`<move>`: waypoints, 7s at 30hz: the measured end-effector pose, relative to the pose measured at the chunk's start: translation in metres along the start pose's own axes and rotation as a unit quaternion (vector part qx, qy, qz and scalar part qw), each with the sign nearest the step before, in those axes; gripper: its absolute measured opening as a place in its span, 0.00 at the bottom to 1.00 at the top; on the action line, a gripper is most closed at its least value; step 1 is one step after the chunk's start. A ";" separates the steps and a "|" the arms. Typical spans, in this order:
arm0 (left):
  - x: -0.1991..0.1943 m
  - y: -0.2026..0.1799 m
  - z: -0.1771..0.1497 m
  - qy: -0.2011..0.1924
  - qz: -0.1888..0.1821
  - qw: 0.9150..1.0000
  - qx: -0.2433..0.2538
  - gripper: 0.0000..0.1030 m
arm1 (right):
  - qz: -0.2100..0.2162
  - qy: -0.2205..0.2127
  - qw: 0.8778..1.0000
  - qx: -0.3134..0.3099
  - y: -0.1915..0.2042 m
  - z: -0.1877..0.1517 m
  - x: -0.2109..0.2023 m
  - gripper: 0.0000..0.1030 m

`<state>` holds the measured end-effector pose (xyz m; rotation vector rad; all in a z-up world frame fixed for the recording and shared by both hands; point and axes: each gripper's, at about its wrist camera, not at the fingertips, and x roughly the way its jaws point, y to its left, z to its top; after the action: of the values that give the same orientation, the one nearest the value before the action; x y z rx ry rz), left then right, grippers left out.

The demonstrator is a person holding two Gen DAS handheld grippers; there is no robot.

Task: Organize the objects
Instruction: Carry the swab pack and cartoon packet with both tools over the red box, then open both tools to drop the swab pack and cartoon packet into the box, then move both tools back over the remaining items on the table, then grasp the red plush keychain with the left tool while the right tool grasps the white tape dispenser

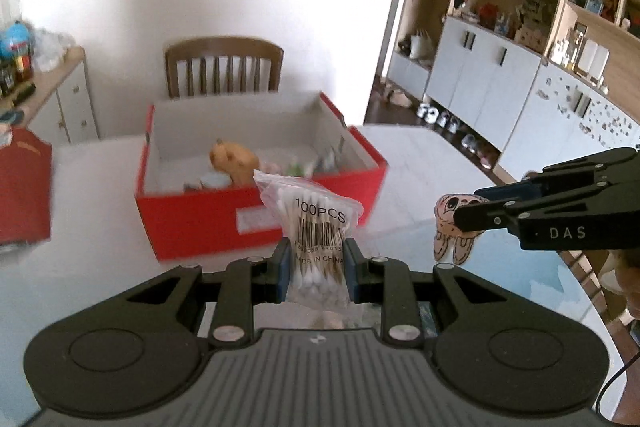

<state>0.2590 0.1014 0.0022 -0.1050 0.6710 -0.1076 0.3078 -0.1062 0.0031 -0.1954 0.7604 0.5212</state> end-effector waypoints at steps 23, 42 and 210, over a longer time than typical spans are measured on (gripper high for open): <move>0.097 0.082 0.082 0.019 0.087 0.994 0.057 0.25 | -0.050 0.023 0.998 0.017 -0.007 0.080 0.121 0.26; 0.190 0.095 0.081 0.108 0.130 0.981 0.092 0.25 | -0.070 0.082 0.994 0.002 0.001 0.061 0.192 0.26; 0.071 -0.040 -0.142 0.116 -0.003 0.989 0.093 0.51 | 0.026 0.126 0.991 0.024 0.005 -0.144 0.055 0.55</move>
<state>0.2234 0.0432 -0.1465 0.0863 0.8903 -0.1899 0.2514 -0.1322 -0.1382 -0.1994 1.0265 0.5324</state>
